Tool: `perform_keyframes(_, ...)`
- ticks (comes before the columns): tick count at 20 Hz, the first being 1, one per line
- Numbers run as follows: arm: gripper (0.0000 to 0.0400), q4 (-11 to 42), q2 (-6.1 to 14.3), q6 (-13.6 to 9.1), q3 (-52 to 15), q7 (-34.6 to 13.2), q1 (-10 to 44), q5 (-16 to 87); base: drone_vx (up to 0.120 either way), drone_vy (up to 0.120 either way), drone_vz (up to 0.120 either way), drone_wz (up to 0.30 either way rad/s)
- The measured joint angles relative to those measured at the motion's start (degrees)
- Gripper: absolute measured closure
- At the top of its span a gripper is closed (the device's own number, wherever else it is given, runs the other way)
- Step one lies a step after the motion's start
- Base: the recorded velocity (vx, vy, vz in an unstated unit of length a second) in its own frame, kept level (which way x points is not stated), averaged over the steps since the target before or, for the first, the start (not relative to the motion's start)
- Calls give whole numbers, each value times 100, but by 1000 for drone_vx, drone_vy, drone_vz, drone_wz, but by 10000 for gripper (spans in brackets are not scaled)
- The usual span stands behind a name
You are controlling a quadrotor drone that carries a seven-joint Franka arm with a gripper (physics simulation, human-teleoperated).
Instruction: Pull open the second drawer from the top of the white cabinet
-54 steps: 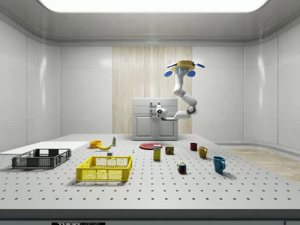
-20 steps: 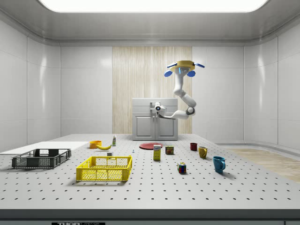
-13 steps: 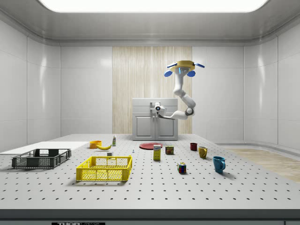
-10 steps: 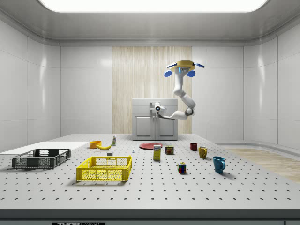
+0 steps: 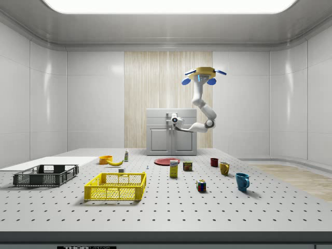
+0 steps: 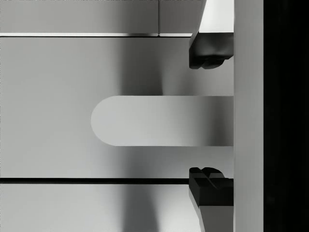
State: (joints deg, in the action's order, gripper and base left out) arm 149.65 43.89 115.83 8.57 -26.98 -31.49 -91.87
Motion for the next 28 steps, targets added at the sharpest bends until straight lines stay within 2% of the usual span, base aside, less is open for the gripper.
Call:
perform_keyframes(2, 197, 2, 1, -16, -9, -2, 22, -2, 0, 0, 0, 0)
perform_keyframes(4, 238, 3, 1, -30, -20, -3, 42, -4, 0, 0, 0, 0)
perform_keyframes(7, 271, 4, 0, -48, -36, -6, 70, -10, 0, 0, 0, 0)
perform_keyframes(10, 285, 5, -2, -65, -52, -26, 96, -16, 0, 0, 0, 0)
perform_keyframes(11, 275, 18, -15, -73, -50, 89, 102, -15, 0, 0, 0, 0)
perform_keyframes(12, 218, 43, -50, -79, -30, 251, 93, 14, 0, 0, 0, 0)
perform_keyframes(13, 116, 90, -126, -82, 38, 647, 51, 85, 0, 0, 0, 0)
perform_keyframes(14, 0, 110, -190, -62, 226, 801, -48, 607, 0, 0, 0, 0)
perform_keyframes(15, 0, 165, -312, -357, 320, 865, -126, -26, 0, 0, 0, 0)
perform_keyframes(16, 7, 152, -367, -430, 238, 845, -52, -173, 0, 0, 0, 0)
perform_keyframes(17, 71, 117, -295, -394, 150, 579, 25, -147, 0, 0, 0, 0)
perform_keyframes(19, 153, 49, -149, -291, 40, 88, 97, -55, 0, 0, 0, 0)
perform_keyframes(21, 211, 31, -101, -242, -13, 38, 132, -48, 0, 0, 0, 0)
perform_keyframes(24, 258, 17, -61, -200, -65, 11, 170, -47, 0, 0, 0, 0)
perform_keyframes(28, 283, 9, -35, -177, -108, 12, 206, -50, 0, 0, 0, 0)
